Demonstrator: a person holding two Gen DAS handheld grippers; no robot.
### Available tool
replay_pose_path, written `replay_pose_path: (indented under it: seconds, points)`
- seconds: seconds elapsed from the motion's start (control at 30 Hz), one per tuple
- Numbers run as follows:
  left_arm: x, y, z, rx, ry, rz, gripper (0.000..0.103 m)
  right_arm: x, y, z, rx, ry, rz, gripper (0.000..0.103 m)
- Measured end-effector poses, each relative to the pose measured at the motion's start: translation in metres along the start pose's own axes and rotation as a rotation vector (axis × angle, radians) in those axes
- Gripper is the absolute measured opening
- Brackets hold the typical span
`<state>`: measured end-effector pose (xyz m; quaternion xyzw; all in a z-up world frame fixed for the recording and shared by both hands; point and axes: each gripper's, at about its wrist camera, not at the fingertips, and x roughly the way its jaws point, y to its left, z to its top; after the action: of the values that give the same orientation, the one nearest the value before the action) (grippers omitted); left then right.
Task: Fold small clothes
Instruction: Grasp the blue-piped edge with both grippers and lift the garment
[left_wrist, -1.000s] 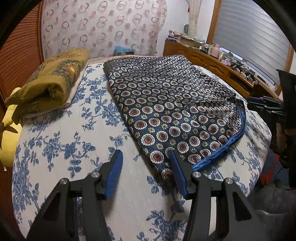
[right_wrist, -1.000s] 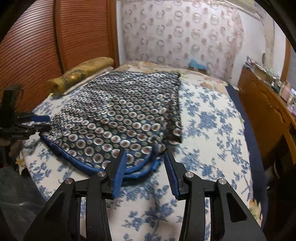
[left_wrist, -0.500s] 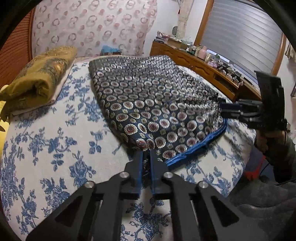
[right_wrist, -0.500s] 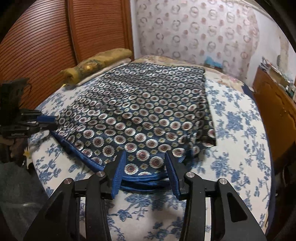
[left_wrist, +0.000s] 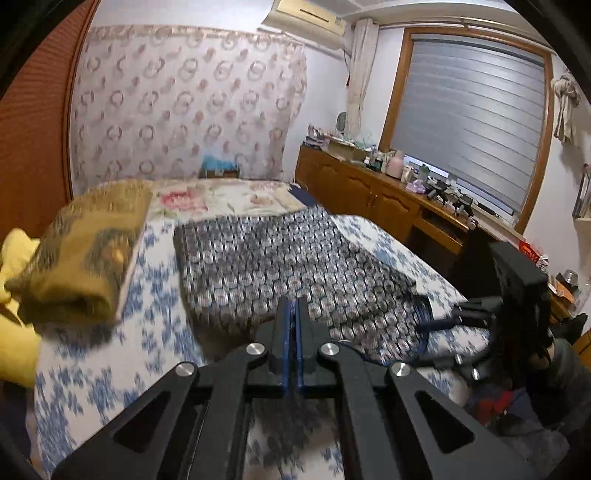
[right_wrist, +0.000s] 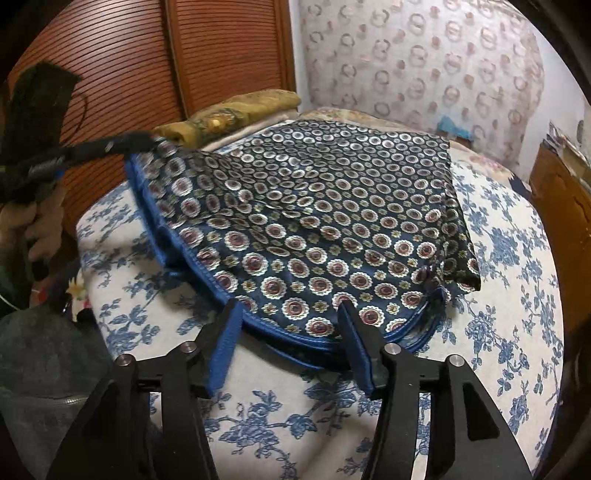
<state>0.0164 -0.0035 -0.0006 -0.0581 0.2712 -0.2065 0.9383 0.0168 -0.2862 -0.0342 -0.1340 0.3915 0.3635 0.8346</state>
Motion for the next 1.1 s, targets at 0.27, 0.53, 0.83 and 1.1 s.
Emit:
replay_pose_path:
  seconds: [0.27, 0.53, 0.83, 1.1]
  points:
    - [0.021, 0.007, 0.011, 0.007, 0.021, 0.037, 0.000, 0.010, -0.001, -0.004, -0.011, 0.038, -0.011, 0.058]
    - [0.019, 0.017, -0.042, 0.006, 0.219, 0.139, 0.036, 0.011, -0.005, -0.009, -0.004, 0.035, -0.025, 0.058]
    - [0.023, 0.017, -0.080, -0.050, 0.304, 0.083, 0.036, 0.010, -0.006, -0.004, -0.010, 0.029, -0.039, 0.058]
    - [0.016, 0.006, -0.057, -0.053, 0.207, -0.024, 0.000, 0.012, 0.002, -0.006, -0.031, 0.041, 0.011, 0.060]
